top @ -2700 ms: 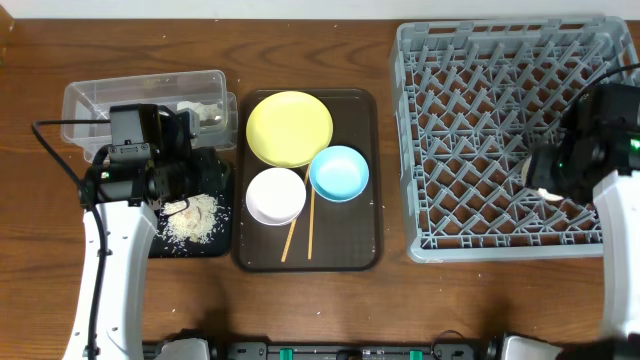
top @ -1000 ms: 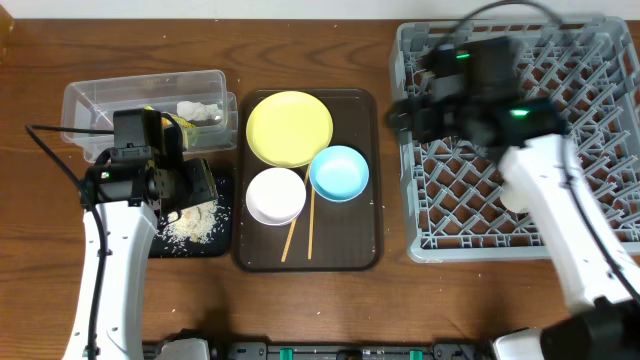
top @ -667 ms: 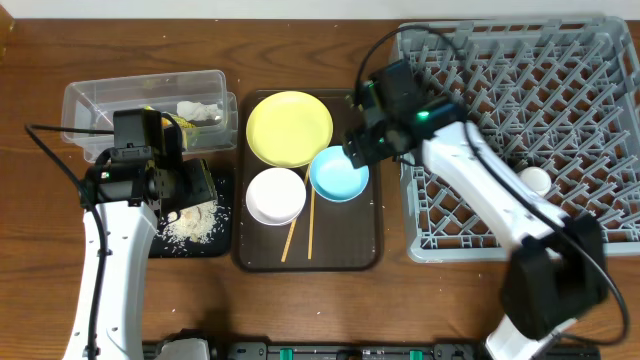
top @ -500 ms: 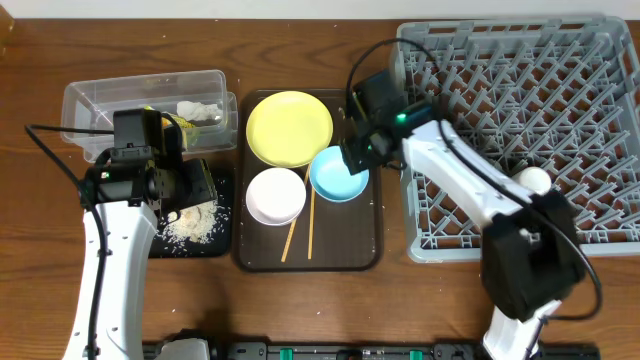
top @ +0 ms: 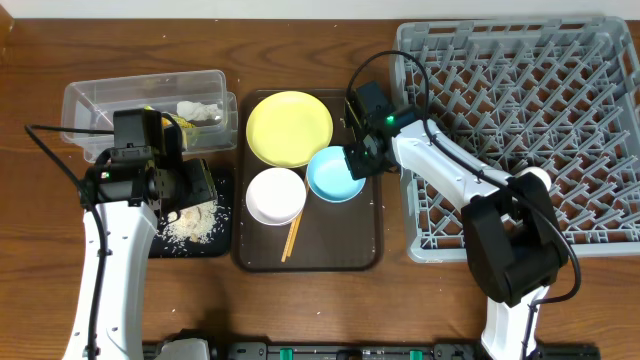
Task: Sort waste into correct bins and load items into the dishwasher rack
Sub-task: 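Grasp the light-blue bowl rim with right gripper, then carry the light-blue bowl into the back of the dish rack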
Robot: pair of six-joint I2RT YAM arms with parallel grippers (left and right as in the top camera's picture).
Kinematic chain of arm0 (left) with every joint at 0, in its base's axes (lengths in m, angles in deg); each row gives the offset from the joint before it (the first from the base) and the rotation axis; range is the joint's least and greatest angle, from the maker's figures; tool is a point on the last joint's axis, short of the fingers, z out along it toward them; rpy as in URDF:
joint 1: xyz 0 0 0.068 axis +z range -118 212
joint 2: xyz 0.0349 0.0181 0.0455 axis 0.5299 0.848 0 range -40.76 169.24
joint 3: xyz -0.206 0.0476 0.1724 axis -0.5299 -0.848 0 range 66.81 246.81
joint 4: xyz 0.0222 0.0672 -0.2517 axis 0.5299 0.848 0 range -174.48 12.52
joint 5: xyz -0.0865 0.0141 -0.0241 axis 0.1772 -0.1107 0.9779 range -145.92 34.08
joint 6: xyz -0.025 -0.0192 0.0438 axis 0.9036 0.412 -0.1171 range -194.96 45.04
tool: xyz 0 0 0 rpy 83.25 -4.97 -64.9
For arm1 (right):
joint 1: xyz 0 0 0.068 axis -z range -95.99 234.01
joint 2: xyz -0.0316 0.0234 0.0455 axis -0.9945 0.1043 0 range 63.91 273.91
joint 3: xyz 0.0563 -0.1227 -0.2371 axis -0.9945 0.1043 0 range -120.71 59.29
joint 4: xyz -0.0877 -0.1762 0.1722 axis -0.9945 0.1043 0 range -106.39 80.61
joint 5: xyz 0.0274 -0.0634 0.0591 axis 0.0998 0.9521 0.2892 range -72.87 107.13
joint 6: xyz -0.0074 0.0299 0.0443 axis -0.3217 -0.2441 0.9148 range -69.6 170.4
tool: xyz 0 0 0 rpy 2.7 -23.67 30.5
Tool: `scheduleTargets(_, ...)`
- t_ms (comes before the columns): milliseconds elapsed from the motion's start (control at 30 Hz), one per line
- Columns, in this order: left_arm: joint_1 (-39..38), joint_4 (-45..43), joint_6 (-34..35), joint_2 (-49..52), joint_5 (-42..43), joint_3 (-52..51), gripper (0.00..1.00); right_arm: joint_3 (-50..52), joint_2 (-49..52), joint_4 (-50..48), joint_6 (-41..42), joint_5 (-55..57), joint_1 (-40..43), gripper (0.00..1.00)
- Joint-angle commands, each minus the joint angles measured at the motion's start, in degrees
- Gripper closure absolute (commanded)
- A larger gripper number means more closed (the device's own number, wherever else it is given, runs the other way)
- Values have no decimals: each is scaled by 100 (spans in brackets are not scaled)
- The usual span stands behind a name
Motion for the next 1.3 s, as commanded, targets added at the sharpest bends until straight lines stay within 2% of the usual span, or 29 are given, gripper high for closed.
scheduleTargets(0,17,31,50,-13,-63,9,43,-76,-282,127,17,319,164,99)
scheduleTargets(233,20,28,50,-13,-63,9,43,-361,-1386,48,-219,1174,468,99)
scheduleTargets(367,17,31,50,-13,-63,9,43,-374,-1989,-317,-667,1513,551,99)
scheduleTargets(467,17,31,50,-13,-63,9,43,-372,-2234,-833,-675,2295,586,99)
scheduleTargets(600,17,31,50,-13,-63,9,43,-372,-2205,-1412,-852,3438,621,99)
scheduleTargets(833,17,31,52,-13,-44,9,43,-372,-1860,-2396,-2190,4610,990,99)
scheduleTargets(1167,17,31,70,-13,-46,9,43,-372,-1224,-4015,-2601,4734,1672,99)
scheduleTargets(1267,17,31,72,-13,-46,9,43,-372,-907,-4590,-3239,4461,1700,99)
